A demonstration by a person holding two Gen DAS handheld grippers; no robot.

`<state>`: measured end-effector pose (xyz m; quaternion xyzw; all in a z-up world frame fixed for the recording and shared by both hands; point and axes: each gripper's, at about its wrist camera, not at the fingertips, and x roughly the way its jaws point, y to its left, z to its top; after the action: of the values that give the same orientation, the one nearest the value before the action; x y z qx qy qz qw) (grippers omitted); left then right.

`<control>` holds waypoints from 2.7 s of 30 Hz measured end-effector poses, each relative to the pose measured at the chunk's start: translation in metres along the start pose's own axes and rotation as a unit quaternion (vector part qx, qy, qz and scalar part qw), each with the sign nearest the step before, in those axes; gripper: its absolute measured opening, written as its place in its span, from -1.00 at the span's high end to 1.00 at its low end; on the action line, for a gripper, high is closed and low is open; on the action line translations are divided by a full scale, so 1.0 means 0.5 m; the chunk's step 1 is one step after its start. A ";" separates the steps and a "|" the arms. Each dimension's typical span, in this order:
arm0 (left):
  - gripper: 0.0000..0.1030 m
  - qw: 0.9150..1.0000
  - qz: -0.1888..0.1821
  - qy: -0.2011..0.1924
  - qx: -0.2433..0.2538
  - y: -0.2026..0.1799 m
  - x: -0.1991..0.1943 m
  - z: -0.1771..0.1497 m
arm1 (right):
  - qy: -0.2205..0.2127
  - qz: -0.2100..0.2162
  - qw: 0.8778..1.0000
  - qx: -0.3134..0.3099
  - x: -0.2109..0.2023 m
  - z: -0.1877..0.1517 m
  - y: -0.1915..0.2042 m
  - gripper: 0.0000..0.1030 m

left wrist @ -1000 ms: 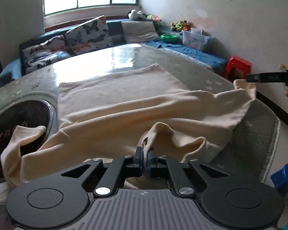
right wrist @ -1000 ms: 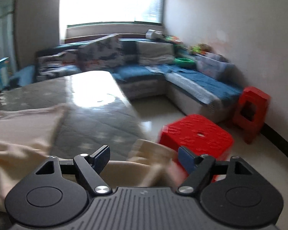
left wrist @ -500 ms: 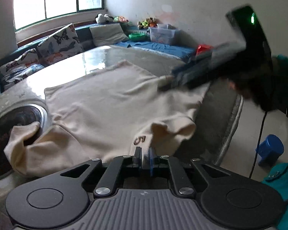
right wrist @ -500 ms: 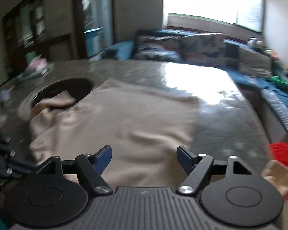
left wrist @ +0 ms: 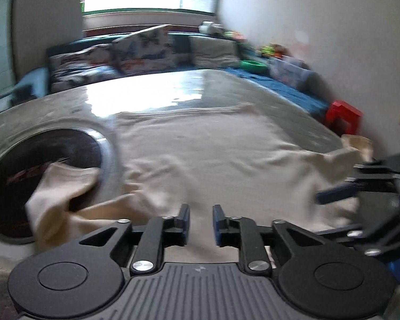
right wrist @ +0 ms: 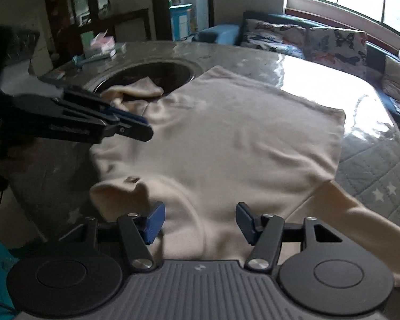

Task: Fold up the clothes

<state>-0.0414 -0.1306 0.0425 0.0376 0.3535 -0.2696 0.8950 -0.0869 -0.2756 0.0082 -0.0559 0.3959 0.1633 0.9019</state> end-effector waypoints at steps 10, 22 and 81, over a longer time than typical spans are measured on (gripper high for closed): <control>0.42 0.989 0.116 -0.007 -0.092 0.159 -0.029 -0.023 | 0.012 0.007 1.000 -0.005 0.005 -0.009 -0.005 -0.29; 0.12 0.925 0.316 -0.059 -0.204 0.254 -0.099 -0.068 | 0.021 0.011 1.000 -0.012 0.011 -0.017 -0.008 -0.44; 0.87 0.903 0.406 -0.032 -0.135 0.409 -0.045 -0.045 | -0.009 -0.101 0.990 0.102 0.296 0.262 -0.288 -0.23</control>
<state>0.0352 0.0595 0.0151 0.0475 0.3119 0.1662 0.9343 0.1467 -0.3439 -0.0154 -0.0016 0.3943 0.0303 0.9185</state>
